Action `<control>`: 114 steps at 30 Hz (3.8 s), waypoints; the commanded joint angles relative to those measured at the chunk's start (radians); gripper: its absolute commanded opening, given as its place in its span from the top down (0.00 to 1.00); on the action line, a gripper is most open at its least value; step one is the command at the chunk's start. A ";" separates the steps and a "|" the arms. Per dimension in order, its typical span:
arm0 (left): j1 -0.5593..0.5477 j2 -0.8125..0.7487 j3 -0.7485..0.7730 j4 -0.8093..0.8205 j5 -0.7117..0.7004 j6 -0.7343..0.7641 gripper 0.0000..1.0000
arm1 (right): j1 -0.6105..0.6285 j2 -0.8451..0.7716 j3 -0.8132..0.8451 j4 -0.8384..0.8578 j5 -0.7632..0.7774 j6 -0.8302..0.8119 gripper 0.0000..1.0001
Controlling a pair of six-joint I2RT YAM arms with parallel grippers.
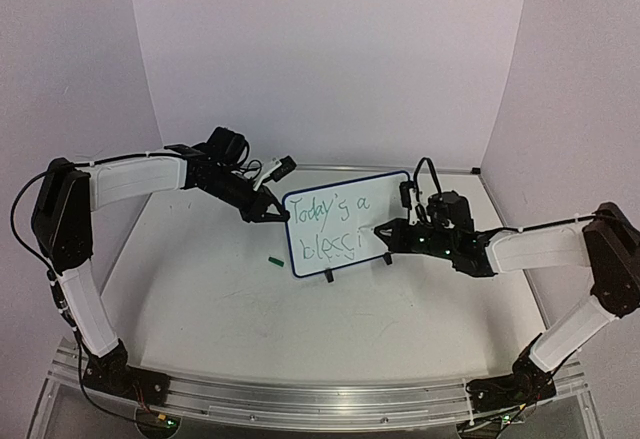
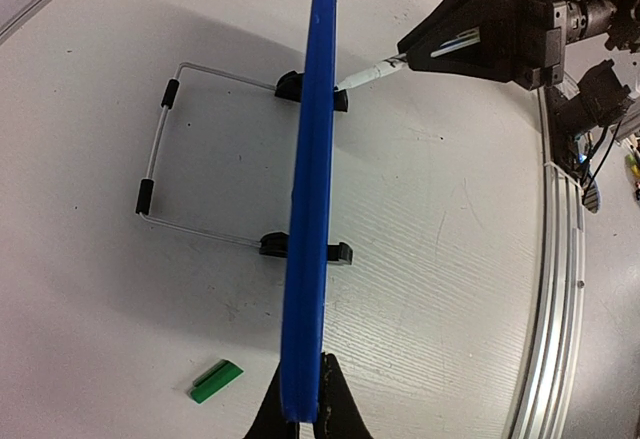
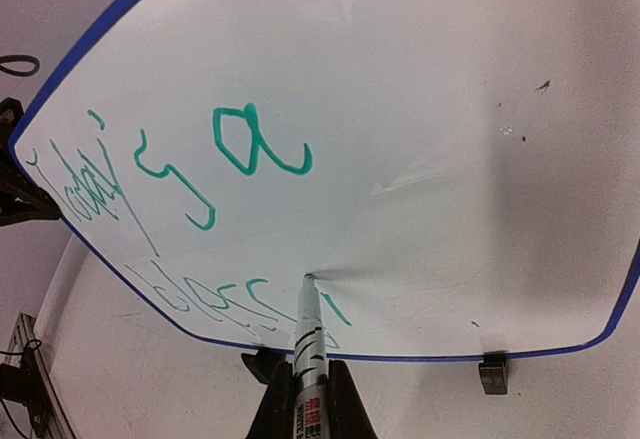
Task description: Write a sentence on the whiteboard
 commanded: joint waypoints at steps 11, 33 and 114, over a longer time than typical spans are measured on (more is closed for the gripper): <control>-0.005 -0.024 0.000 -0.017 -0.047 0.034 1.00 | 0.001 -0.009 -0.031 0.011 0.042 0.007 1.00; -0.005 -0.022 0.000 -0.018 -0.047 0.036 1.00 | 0.002 0.047 -0.029 0.028 0.078 0.014 1.00; -0.005 -0.030 0.001 -0.018 -0.046 0.035 1.00 | 0.001 -0.036 -0.019 0.026 0.083 0.052 1.00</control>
